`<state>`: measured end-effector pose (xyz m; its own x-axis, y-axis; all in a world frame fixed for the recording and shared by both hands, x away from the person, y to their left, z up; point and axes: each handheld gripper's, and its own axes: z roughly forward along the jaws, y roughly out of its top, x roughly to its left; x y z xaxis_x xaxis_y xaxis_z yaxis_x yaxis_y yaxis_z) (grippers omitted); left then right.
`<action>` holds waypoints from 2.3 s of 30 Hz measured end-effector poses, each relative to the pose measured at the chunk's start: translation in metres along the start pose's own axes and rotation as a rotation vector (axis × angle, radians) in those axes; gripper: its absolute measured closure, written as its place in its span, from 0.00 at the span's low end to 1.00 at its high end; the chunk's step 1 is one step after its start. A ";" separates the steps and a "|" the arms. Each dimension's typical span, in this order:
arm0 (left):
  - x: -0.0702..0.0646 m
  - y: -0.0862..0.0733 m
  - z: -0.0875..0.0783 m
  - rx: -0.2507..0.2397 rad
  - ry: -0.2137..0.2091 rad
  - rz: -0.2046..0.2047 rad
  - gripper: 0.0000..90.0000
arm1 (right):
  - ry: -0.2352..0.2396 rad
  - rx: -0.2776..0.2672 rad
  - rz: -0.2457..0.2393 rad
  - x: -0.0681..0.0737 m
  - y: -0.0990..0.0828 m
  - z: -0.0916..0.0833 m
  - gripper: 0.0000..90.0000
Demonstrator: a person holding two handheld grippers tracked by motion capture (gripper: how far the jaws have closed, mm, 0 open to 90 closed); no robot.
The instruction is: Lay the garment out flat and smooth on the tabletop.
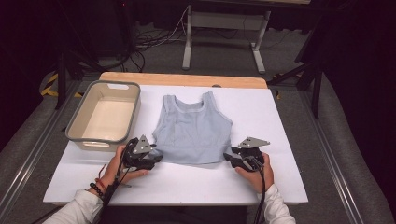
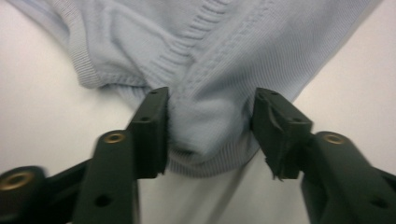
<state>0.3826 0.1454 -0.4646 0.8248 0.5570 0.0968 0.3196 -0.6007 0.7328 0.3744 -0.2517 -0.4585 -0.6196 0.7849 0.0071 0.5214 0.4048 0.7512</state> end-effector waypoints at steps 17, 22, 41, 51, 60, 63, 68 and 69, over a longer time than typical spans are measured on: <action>0.002 0.002 -0.016 -0.049 -0.014 0.001 0.86 | 0.001 -0.008 -0.007 0.014 0.003 -0.024 0.93; -0.007 -0.002 -0.018 -0.043 -0.037 0.036 0.85 | -0.026 -0.033 0.001 0.021 -0.007 -0.036 0.92; -0.014 -0.024 -0.037 0.002 -0.088 0.048 0.78 | -0.015 -0.021 -0.023 0.033 -0.031 -0.042 0.86; -0.010 -0.012 -0.045 -0.104 -0.092 0.008 0.66 | -0.016 -0.080 -0.015 0.031 -0.026 -0.052 0.73; -0.012 0.034 -0.020 -0.148 -0.117 0.070 0.71 | -0.006 -0.160 -0.145 0.037 0.005 -0.052 1.00; -0.008 0.041 -0.004 -0.114 -0.104 0.068 0.65 | 0.006 -0.140 -0.140 0.035 0.012 -0.037 0.85; -0.004 0.039 0.014 -0.036 -0.115 0.070 0.55 | -0.005 -0.097 -0.133 0.031 0.016 -0.019 0.85; -0.004 0.038 0.016 -0.026 -0.110 0.078 0.57 | -0.005 -0.091 -0.137 0.031 0.017 -0.017 0.86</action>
<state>0.3988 0.1107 -0.4482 0.8934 0.4420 0.0808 0.2414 -0.6239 0.7433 0.3541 -0.2285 -0.4347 -0.6786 0.7273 -0.1026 0.3767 0.4645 0.8015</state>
